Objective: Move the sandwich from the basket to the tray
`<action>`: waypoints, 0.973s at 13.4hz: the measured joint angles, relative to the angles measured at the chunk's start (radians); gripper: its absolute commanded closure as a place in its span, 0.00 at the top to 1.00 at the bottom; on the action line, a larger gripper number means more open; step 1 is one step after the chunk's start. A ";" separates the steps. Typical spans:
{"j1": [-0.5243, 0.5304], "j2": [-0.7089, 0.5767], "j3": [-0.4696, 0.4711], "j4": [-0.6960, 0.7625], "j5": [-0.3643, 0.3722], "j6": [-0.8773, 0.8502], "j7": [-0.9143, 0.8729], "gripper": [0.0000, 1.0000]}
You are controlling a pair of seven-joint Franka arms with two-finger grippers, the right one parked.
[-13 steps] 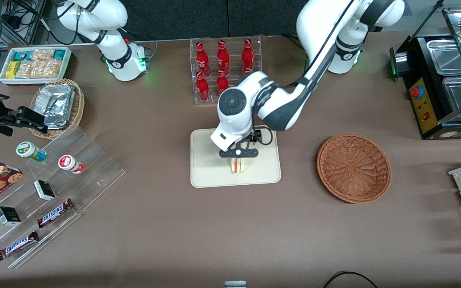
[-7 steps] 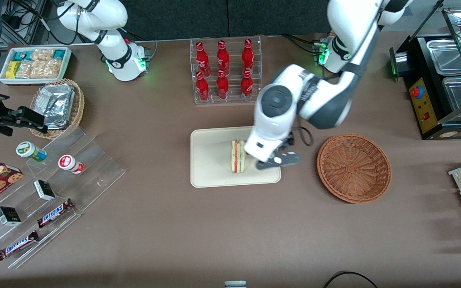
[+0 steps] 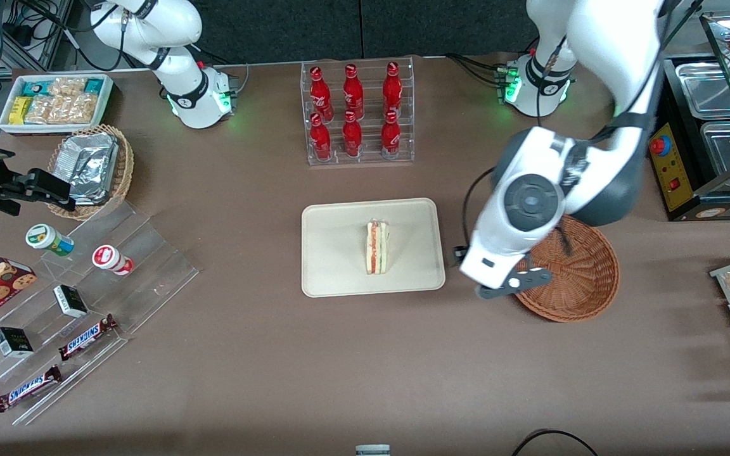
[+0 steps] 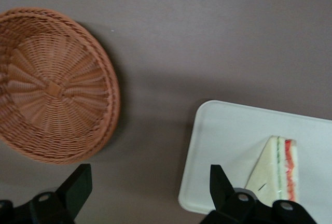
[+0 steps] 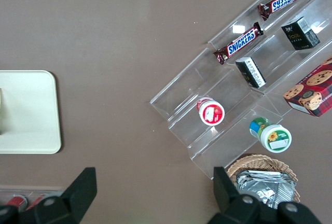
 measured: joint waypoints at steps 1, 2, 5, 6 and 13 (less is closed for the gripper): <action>0.027 -0.022 0.000 0.000 -0.014 -0.026 0.051 1.00; 0.056 -0.048 0.000 -0.001 -0.023 -0.051 0.092 1.00; 0.142 -0.138 -0.003 -0.004 -0.048 -0.189 0.225 1.00; 0.168 -0.167 -0.003 -0.005 -0.054 -0.234 0.293 1.00; 0.286 -0.324 -0.004 -0.008 -0.076 -0.447 0.676 1.00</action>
